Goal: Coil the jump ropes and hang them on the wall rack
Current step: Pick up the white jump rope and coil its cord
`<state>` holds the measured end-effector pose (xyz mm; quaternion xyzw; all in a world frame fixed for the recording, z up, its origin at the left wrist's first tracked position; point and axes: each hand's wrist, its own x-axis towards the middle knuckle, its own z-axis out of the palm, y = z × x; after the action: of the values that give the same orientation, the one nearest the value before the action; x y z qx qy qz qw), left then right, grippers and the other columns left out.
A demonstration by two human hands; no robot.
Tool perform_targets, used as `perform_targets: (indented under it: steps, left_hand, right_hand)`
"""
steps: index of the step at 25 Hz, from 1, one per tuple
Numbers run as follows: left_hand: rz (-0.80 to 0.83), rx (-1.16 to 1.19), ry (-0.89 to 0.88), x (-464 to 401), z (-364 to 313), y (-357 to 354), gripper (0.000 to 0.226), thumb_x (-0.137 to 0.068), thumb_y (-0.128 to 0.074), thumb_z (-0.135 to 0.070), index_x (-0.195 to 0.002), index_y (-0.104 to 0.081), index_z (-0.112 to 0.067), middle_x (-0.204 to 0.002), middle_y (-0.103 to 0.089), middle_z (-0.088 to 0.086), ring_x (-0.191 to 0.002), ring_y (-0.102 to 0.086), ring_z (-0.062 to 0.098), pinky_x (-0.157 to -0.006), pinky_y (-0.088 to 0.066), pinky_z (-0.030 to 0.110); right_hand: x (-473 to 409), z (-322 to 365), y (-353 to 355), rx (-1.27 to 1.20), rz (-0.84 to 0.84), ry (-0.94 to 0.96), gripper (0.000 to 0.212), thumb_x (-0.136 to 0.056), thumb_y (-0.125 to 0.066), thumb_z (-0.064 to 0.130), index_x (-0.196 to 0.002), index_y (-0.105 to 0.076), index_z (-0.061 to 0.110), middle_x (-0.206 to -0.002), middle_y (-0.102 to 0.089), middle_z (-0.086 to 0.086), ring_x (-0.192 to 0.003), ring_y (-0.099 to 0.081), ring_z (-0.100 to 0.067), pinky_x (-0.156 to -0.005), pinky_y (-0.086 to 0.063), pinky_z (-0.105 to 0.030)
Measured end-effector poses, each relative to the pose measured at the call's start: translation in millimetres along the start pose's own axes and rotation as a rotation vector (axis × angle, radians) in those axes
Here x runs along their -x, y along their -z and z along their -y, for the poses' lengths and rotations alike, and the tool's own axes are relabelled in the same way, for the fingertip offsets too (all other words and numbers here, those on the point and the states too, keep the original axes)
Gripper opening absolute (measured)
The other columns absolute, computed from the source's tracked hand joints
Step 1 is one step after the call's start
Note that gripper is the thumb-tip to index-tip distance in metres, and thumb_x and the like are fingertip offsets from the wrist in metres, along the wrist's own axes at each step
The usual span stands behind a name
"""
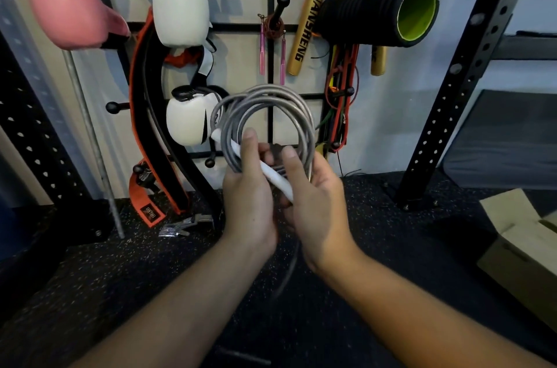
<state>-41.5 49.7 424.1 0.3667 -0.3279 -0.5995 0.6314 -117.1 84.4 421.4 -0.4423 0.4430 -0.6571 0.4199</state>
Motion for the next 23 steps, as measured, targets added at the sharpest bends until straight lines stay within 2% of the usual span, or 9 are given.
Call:
perform_targets:
  steps: [4,7,9,12,15,17,20,22,23]
  left_hand:
    - [0.123,-0.055,0.005,-6,-1,10,0.041,-0.084,-0.078,-0.037,-0.112,-0.072,-0.008,-0.099,-0.078,0.007,-0.1,-0.073,0.024,-0.103,-0.051,0.052]
    - [0.24,-0.155,-0.053,-25,-29,22,0.076,-0.068,-0.083,-0.029,-0.138,-0.056,-0.016,-0.108,-0.075,-0.001,-0.094,-0.073,0.016,-0.086,-0.056,0.036]
    - [0.379,-0.422,-0.179,-35,-57,33,0.092,-0.064,-0.09,-0.031,-0.145,-0.046,-0.031,-0.127,-0.07,-0.001,-0.111,-0.07,0.016,-0.087,-0.055,0.029]
    - [0.648,-1.054,-0.367,-32,-91,35,0.105,-0.062,-0.091,-0.054,-0.149,-0.032,-0.046,-0.146,-0.055,-0.012,-0.135,-0.051,0.005,-0.111,-0.037,0.032]
    - [0.69,-1.678,-0.523,-13,-82,12,0.114,-0.057,-0.087,-0.065,-0.151,-0.023,-0.049,-0.154,-0.045,-0.014,-0.138,-0.042,0.009,-0.113,-0.036,0.038]
    - [0.726,-1.707,-0.478,-8,-63,4,0.109,-0.058,-0.089,-0.06,-0.147,-0.027,-0.049,-0.138,-0.06,-0.014,-0.123,-0.056,0.01,-0.102,-0.047,0.036]
    - [0.708,-1.471,-0.315,-14,-50,8,0.083,-0.061,-0.094,-0.046,-0.13,-0.047,-0.045,-0.101,-0.067,-0.025,-0.091,-0.061,-0.01,-0.075,-0.044,0.011]
    - [0.703,-1.367,-0.245,-16,-48,12,0.063,-0.063,-0.095,-0.039,-0.116,-0.06,-0.039,-0.093,-0.07,-0.023,-0.084,-0.063,-0.012,-0.072,-0.046,0.012]
    - [0.71,-1.312,-0.219,-17,-47,13,0.056,-0.064,-0.095,-0.037,-0.112,-0.066,-0.037,-0.093,-0.074,-0.019,-0.084,-0.066,-0.008,-0.075,-0.049,0.017]
  right_hand:
    - [-17,13,23,0.174,0.019,-0.069,0.017,-0.102,-0.063,0.028,-0.089,-0.067,0.017,-0.054,-0.052,0.002,-0.035,-0.039,-0.003,-0.035,-0.03,-0.017]
    - [-37,27,49,0.458,0.111,0.007,0.017,-0.099,-0.065,0.031,-0.089,-0.069,0.018,-0.055,-0.057,0.0,-0.041,-0.043,-0.009,-0.04,-0.035,-0.022]
    - [-46,38,65,0.662,0.206,0.082,0.019,-0.098,-0.066,0.034,-0.089,-0.07,0.018,-0.062,-0.06,-0.003,-0.048,-0.046,-0.011,-0.044,-0.038,-0.023]
    - [-47,47,72,0.944,0.368,0.157,0.016,-0.094,-0.069,0.034,-0.082,-0.067,0.023,-0.062,-0.057,0.006,-0.048,-0.043,-0.004,-0.047,-0.04,-0.018]
    - [-43,40,63,1.049,0.467,0.186,0.017,-0.089,-0.076,0.034,-0.079,-0.066,0.024,-0.061,-0.056,0.006,-0.05,-0.045,-0.005,-0.052,-0.042,-0.028]
    - [-43,36,59,1.021,0.446,0.176,0.018,-0.086,-0.079,0.034,-0.081,-0.065,0.025,-0.061,-0.059,0.007,-0.047,-0.046,-0.002,-0.051,-0.041,-0.029]
    - [-43,36,63,0.881,0.422,0.097,0.037,-0.077,-0.086,0.04,-0.095,-0.056,0.029,-0.074,-0.075,-0.001,-0.055,-0.065,-0.011,-0.054,-0.047,-0.036]
    - [-43,37,65,0.791,0.433,0.06,0.049,-0.071,-0.088,0.045,-0.1,-0.051,0.031,-0.082,-0.078,-0.013,-0.063,-0.069,-0.031,-0.058,-0.05,-0.048]
    - [-43,37,65,0.787,0.44,0.067,0.05,-0.071,-0.088,0.047,-0.101,-0.051,0.031,-0.082,-0.076,-0.015,-0.06,-0.064,-0.029,-0.057,-0.047,-0.045]
